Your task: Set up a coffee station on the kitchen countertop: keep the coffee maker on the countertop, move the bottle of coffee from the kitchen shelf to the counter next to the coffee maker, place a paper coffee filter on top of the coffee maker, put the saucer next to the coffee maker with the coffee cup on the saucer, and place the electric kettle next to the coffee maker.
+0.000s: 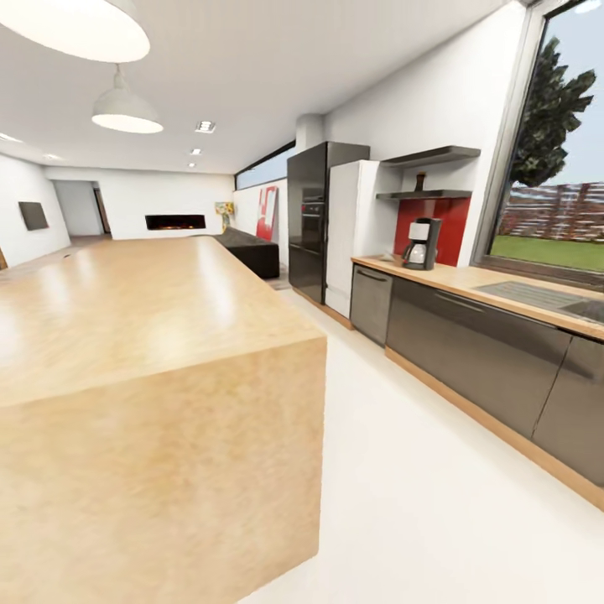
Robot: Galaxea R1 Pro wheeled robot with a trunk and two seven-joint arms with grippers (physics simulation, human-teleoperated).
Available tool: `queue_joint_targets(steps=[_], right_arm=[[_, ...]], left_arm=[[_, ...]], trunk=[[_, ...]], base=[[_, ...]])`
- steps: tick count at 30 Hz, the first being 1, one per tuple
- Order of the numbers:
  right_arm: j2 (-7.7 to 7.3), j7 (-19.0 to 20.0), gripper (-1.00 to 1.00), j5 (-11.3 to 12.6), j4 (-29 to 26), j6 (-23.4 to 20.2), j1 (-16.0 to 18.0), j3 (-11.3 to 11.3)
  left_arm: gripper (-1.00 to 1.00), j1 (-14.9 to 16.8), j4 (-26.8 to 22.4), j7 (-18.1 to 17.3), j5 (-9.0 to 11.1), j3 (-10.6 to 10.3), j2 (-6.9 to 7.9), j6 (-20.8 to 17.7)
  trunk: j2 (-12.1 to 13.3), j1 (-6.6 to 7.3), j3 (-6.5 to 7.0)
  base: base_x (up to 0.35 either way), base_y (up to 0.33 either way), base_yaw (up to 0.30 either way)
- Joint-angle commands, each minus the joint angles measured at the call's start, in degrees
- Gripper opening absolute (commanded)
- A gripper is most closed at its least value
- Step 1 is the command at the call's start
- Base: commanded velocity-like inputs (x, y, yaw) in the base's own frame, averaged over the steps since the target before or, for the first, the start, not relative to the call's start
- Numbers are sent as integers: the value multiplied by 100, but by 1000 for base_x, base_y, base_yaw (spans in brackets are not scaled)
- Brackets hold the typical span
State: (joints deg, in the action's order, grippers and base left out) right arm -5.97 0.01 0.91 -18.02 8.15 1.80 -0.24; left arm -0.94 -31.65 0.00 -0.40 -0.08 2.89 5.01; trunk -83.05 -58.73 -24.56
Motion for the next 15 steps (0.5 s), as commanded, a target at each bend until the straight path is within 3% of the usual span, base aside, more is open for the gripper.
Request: queue_joint_targets(steps=[1, 15], right_arm=[[10, 0, 100, 8, 17, 20, 4, 1], [42, -1, 100, 5, 121, 20, 4, 7]], left_arm=[[100, -3, -8, -1, -4, 1, 1, 9], [100, -3, 218, -8, -4, -52, 1, 40]], trunk=[[-3, 0, -2], [-3, 0, 41]], base=[[0, 0, -242], [0, 0, -242]])
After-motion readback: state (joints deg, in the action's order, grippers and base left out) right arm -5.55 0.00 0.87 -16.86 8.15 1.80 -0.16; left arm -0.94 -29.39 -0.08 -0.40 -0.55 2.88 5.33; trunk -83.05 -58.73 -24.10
